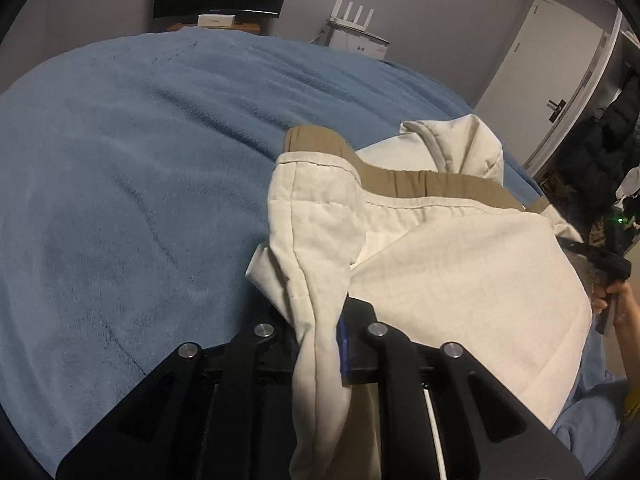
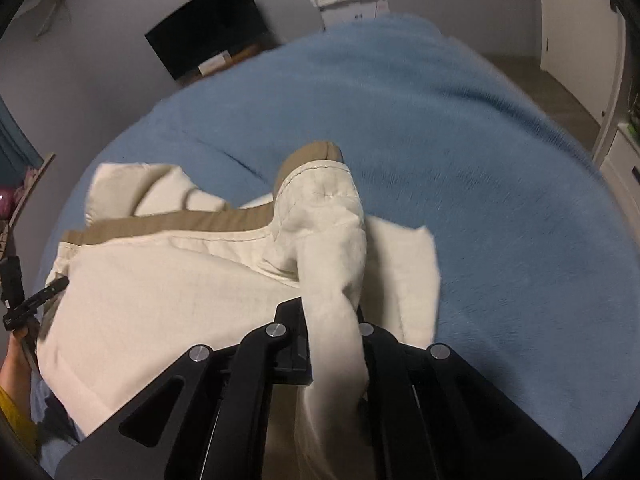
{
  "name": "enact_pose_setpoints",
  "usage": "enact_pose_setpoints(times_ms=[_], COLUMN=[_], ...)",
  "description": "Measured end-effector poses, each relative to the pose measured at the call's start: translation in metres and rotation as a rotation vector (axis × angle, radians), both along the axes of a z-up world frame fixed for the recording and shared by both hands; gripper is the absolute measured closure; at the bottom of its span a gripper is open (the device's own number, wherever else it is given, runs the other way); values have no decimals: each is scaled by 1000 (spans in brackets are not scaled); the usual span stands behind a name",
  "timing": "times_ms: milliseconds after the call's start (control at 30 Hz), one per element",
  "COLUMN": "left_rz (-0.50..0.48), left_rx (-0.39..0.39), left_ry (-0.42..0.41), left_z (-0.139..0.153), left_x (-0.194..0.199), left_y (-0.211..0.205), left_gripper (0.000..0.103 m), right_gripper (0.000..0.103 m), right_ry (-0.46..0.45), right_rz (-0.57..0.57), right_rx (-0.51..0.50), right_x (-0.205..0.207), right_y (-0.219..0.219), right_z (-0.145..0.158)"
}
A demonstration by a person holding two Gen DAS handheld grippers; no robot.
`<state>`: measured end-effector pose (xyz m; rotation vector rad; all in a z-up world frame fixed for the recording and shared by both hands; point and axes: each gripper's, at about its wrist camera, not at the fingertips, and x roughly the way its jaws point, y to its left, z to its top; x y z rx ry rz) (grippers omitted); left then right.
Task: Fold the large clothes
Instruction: 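Fold the held side edge over the jacket and open both grippers, then press the refolded jacket flat with both open grippers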
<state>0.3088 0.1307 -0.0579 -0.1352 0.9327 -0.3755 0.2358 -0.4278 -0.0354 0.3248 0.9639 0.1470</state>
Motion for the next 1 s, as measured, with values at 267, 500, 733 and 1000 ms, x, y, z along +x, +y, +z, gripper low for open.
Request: enact_pose_setpoints(times_ms=[267,500,733,1000], left_rz=[40,148,-19,-220], left_rx=[58,118,99,172], left_ry=[29,-77,-94,-53], left_z=[-13,36,62,31], left_x=[-1,-46,-134,-184], left_y=[-2,19,-47,-136], left_gripper=[70,30,25,25], right_gripper=[96,55,28,28], right_ry=[40,0,-130,-155], right_rz=[-25,-47,7,-51], right_rx=[-25,-211,-474,-411], right_x=[3,-38,-110,-126], right_y=[6,19,69,50], right_z=[-32,12,42,59])
